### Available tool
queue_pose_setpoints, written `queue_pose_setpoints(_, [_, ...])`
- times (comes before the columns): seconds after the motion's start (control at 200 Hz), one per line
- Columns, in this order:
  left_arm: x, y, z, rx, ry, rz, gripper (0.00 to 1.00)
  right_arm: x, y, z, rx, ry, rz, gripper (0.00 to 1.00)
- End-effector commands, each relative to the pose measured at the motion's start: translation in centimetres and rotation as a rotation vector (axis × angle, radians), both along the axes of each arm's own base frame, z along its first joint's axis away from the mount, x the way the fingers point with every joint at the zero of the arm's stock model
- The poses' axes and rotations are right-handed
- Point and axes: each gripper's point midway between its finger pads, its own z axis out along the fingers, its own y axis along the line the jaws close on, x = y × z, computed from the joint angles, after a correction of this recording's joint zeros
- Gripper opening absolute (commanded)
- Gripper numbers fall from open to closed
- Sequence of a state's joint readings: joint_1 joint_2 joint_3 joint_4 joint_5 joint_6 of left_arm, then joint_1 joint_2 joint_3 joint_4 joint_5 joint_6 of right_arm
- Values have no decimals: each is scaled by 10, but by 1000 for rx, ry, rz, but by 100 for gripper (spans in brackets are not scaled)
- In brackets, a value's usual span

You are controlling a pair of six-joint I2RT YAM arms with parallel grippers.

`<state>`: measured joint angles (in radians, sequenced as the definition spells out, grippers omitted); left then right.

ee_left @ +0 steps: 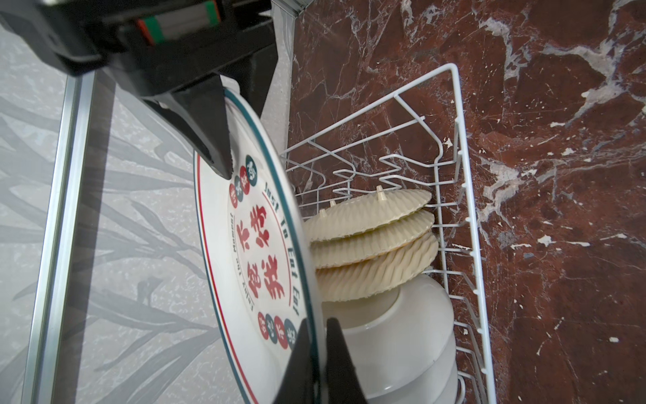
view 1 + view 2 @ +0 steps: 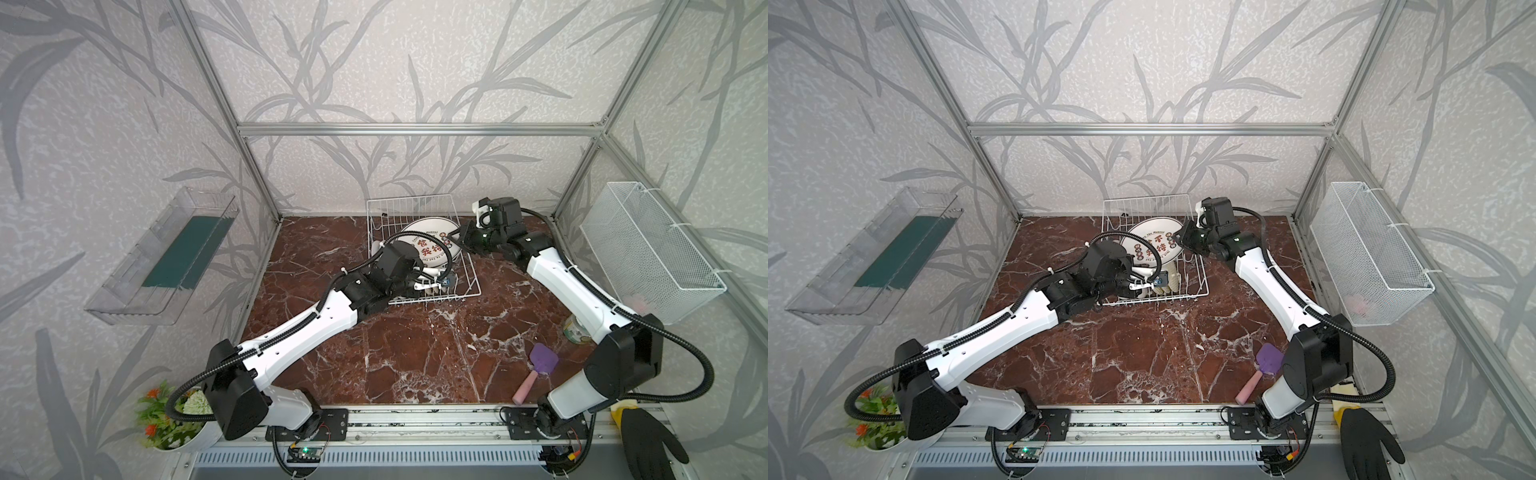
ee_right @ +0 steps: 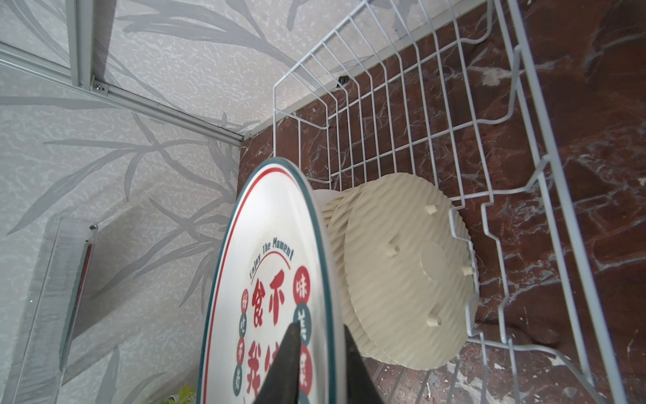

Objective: Unload the plates from the dish rack
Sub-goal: Place a plate at the top-left of the table.

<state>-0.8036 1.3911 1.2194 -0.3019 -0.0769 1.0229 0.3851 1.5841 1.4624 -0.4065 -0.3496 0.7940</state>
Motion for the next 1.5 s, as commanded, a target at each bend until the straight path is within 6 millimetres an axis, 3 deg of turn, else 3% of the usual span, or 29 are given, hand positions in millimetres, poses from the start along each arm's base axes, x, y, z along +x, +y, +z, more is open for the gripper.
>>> queue_pose_setpoints(0.0, [10,-2,21,-55,-96,22,0,-2,4,3,-4,-19,27,10])
queue_pose_setpoints(0.09, [11,0,18,-57,-83,39,0,-2,2,4,-1,-28,21,0])
queue_pose_setpoints(0.235, [13,0,19,-95,-65,72,8,-2,2,9,17,-47,13,0])
queue_pose_setpoints(0.485, [12,8,22,-179,-14,144,63,1,-23,26,3,-148,-60,0])
queue_pose_setpoints(0.515, [12,9,21,-192,-1,153,74,1,-27,29,1,-161,-65,0])
queue_pose_setpoints(0.7, [11,24,42,-399,65,244,90,1,-54,37,17,-235,-82,0])
queue_pose_setpoints(0.835, [13,43,68,-710,265,297,91,-2,-71,46,4,-349,-56,0])
queue_pose_setpoints(0.945, [19,52,73,-876,438,324,91,-9,-73,57,4,-483,30,0])
queue_pose_setpoints(1.125, [25,43,65,-918,657,326,90,-25,-66,72,-22,-682,160,0])
queue_pose_setpoints(1.495, [29,9,51,-936,959,217,86,-41,-49,77,-11,-852,313,0])
